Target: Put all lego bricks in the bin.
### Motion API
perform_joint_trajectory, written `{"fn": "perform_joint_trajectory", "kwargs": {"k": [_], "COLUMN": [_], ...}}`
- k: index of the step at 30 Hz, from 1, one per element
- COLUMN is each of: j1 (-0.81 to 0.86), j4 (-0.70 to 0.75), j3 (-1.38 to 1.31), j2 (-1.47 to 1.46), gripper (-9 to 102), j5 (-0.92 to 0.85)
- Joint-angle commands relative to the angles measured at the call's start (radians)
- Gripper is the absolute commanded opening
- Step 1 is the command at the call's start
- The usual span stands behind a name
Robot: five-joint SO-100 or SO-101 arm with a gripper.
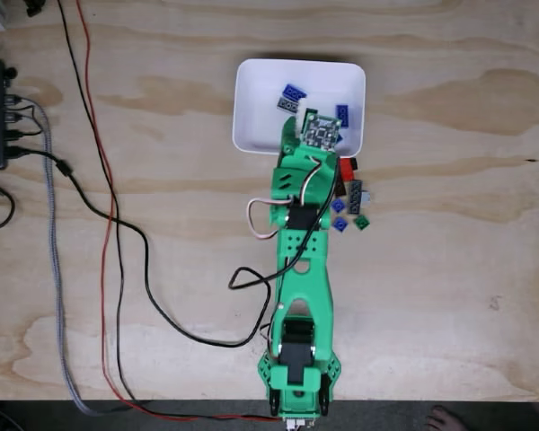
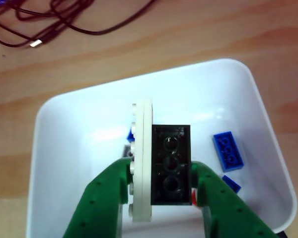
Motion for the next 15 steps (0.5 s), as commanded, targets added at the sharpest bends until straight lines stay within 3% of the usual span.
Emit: {"fn": "perform_joint_trajectory", "kwargs": {"k": [1,5,9,15], "j1": [0.071,0.074,0.048,-0.129], "j4": [-0.121,-0.100,0.058,0.565], "j3": [-0.097,-0.072,0.021,0.258], "j2": [-0.169,-0.078,0.195,0.733], "gripper": [21,39,44,39], "j5": [-0.037,0.037,0.074,0.127]}}
